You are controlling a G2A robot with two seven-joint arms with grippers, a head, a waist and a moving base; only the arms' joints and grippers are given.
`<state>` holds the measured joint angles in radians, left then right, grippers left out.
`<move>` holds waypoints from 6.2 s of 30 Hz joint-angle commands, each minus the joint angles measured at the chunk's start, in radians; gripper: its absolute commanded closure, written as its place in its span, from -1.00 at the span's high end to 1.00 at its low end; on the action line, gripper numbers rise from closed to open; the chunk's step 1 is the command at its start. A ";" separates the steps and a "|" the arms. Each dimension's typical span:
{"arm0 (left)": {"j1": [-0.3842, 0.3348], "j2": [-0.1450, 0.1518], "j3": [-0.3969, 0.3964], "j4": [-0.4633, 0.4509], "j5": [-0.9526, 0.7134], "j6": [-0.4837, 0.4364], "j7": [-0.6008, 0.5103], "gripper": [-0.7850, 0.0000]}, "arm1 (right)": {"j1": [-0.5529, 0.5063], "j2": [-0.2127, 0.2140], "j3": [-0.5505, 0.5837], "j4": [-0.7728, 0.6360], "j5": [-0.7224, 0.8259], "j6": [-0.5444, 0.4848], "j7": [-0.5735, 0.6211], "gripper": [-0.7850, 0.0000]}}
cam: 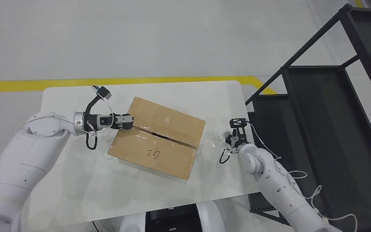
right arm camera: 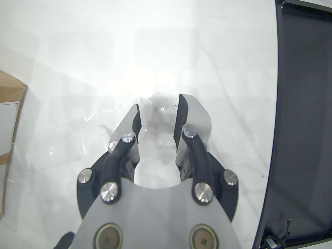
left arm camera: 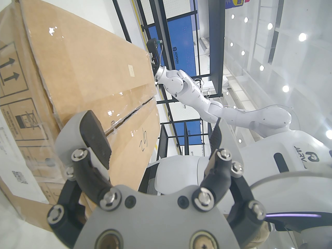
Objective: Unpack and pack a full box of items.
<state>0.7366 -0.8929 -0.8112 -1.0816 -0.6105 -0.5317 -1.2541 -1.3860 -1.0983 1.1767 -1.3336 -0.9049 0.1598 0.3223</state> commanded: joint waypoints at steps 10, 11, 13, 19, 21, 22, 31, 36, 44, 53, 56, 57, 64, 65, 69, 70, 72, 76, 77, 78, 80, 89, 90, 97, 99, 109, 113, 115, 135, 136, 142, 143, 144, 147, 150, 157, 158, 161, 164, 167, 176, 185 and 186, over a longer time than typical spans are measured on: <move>0.000 0.000 0.000 0.000 0.000 0.000 0.000 1.00 | 0.013 -0.011 -0.004 0.017 -0.006 -0.019 0.007 -1.00; 0.000 0.000 0.000 0.000 0.000 0.000 0.000 1.00 | 0.010 -0.011 0.000 0.014 -0.005 -0.022 0.007 -1.00; 0.000 0.000 0.000 0.000 0.000 0.000 0.000 1.00 | 0.003 -0.010 0.007 0.006 -0.005 -0.030 0.009 -1.00; 0.000 0.000 0.000 0.000 0.000 0.000 0.000 1.00 | -0.020 -0.007 0.041 -0.036 0.019 -0.064 0.008 -1.00; 0.000 0.000 0.000 0.000 0.000 0.000 0.000 1.00 | -0.040 -0.002 0.075 -0.074 0.044 -0.088 0.003 -1.00; 0.000 0.000 0.000 0.000 0.000 0.000 0.000 1.00 | -0.055 0.001 0.094 -0.097 0.055 -0.103 0.002 -1.00; 0.000 0.000 0.000 0.000 0.000 0.000 0.000 1.00 | -0.146 0.019 0.186 -0.201 0.066 -0.174 0.046 -0.16; 0.000 0.000 0.000 0.000 0.000 0.000 0.000 1.00 | -0.113 0.010 0.153 -0.157 0.066 -0.166 0.051 1.00; 0.000 0.000 0.000 0.000 0.000 0.000 0.000 1.00 | -0.070 -0.003 0.107 -0.106 0.041 -0.155 0.039 0.51; 0.000 0.000 0.000 0.000 0.000 0.000 0.000 1.00 | -0.045 -0.015 0.069 -0.070 0.027 -0.155 0.042 -0.07; 0.000 0.000 0.000 0.000 0.000 0.000 0.000 1.00 | -0.031 -0.020 0.062 -0.052 0.029 -0.144 0.037 -0.20; 0.000 0.000 0.000 0.000 0.000 0.000 0.000 1.00 | -0.027 -0.021 0.059 -0.046 0.029 -0.143 0.036 -0.21; 0.000 0.000 0.000 0.000 0.000 0.000 0.000 1.00 | -0.002 -0.030 0.041 -0.011 0.026 -0.144 0.037 -0.23; 0.000 0.000 0.000 0.000 0.000 0.000 0.000 1.00 | 0.000 -0.031 0.040 -0.008 0.024 -0.144 0.037 -0.18; 0.000 0.000 0.000 0.000 0.000 0.000 0.000 1.00 | 0.008 -0.034 0.035 0.005 0.013 -0.138 0.038 -0.10; 0.000 0.000 0.000 0.000 0.000 0.000 0.000 1.00 | 0.008 -0.034 0.035 0.006 0.011 -0.139 0.038 -0.15; 0.000 0.000 0.000 0.000 0.000 0.000 0.000 1.00 | 0.010 -0.035 0.032 0.010 0.000 -0.136 0.037 -0.37; 0.000 0.000 0.000 0.000 0.000 0.000 0.000 1.00 | 0.011 -0.038 0.026 0.015 -0.023 -0.126 0.030 -1.00; 0.000 0.000 0.000 0.000 0.000 0.000 0.000 1.00 | 0.012 -0.038 0.025 0.016 -0.029 -0.123 0.028 -1.00; 0.000 0.000 0.000 0.000 0.000 0.000 0.000 1.00 | 0.011 -0.039 0.024 0.016 -0.034 -0.121 0.027 -1.00; 0.000 0.000 0.000 0.000 0.000 0.000 0.000 1.00 | 0.010 -0.040 0.025 0.013 -0.039 -0.121 0.023 -1.00; 0.000 0.000 0.000 0.000 0.000 0.000 0.000 1.00 | -0.070 -0.022 0.130 -0.131 0.007 -0.190 0.018 -1.00; 0.000 0.000 0.000 0.000 0.000 0.000 0.000 1.00 | -0.089 -0.017 0.155 -0.158 0.026 -0.213 0.027 -1.00; 0.000 0.000 0.000 0.000 0.000 0.000 0.000 1.00 | -0.230 0.014 0.344 -0.324 0.299 -0.478 0.167 -1.00; 0.000 0.000 0.000 0.000 0.000 0.000 0.000 1.00 | -0.261 0.022 0.388 -0.354 0.401 -0.561 0.228 -1.00; 0.000 0.000 0.000 0.000 0.000 0.000 0.000 1.00 | -0.261 0.044 0.457 -0.423 0.793 -0.713 0.461 -1.00; 0.000 0.000 0.000 0.000 0.000 0.000 0.000 1.00 | -0.244 0.045 0.438 -0.462 0.852 -0.715 0.472 -1.00; 0.000 0.000 0.000 0.000 0.000 0.000 0.000 1.00 | -0.237 0.045 0.426 -0.481 0.880 -0.707 0.477 -1.00; 0.000 0.000 0.000 0.000 0.000 0.000 0.000 1.00 | -0.124 0.046 0.293 -0.615 1.035 -0.636 0.540 -1.00; 0.000 0.000 0.000 0.000 0.000 0.000 0.000 1.00 | -0.119 0.046 0.289 -0.612 1.033 -0.630 0.538 -1.00; 0.000 0.000 0.000 0.000 0.000 0.000 0.000 1.00 | -0.118 0.046 0.288 -0.611 1.032 -0.628 0.538 -1.00; 0.000 0.000 0.000 0.000 0.000 0.000 0.000 1.00 | -0.118 0.046 0.288 -0.611 1.032 -0.628 0.538 -1.00; 0.000 0.000 0.000 0.000 0.000 0.000 0.000 1.00 | -0.118 0.046 0.288 -0.611 1.032 -0.628 0.538 -1.00; 0.000 0.000 0.000 0.000 0.000 0.000 0.000 1.00 | -0.118 0.046 0.288 -0.611 1.032 -0.628 0.538 -1.00; 0.000 0.000 0.000 0.000 0.000 0.000 0.000 1.00 | -0.118 0.046 0.288 -0.611 1.032 -0.628 0.538 -1.00; 0.000 0.000 0.000 0.000 0.000 0.000 0.000 1.00 | -0.118 0.046 0.288 -0.611 1.032 -0.628 0.538 -1.00; 0.000 0.000 0.000 0.000 0.000 0.000 0.000 1.00 | -0.118 0.046 0.287 -0.613 1.033 -0.626 0.533 -1.00; 0.000 0.000 0.000 0.000 0.000 0.000 0.000 1.00 | -0.110 0.041 0.250 -0.649 1.051 -0.614 0.498 -1.00; 0.000 0.000 0.000 0.000 0.000 0.000 0.000 1.00 | -0.074 0.034 0.201 -0.662 1.083 -0.606 0.460 -1.00; 0.000 0.000 0.000 0.000 0.000 0.000 0.000 1.00 | -0.022 0.024 0.137 -0.656 1.076 -0.595 0.429 -1.00; 0.000 0.000 0.000 0.000 0.000 0.000 0.000 1.00 | 0.103 -0.011 -0.043 -0.589 1.072 -0.597 0.315 -1.00; 0.000 0.000 0.000 0.000 0.000 0.000 0.000 1.00 | 0.227 -0.063 -0.234 -0.526 1.033 -0.613 0.191 -1.00; 0.000 0.000 0.000 0.000 0.000 0.000 0.000 1.00 | 0.239 -0.067 -0.244 -0.511 1.016 -0.612 0.185 -1.00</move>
<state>0.7366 -0.8929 -0.8112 -1.0816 -0.6105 -0.5317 -1.2541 -1.1587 -1.1619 0.9419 -1.8589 0.1262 -0.4529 0.5114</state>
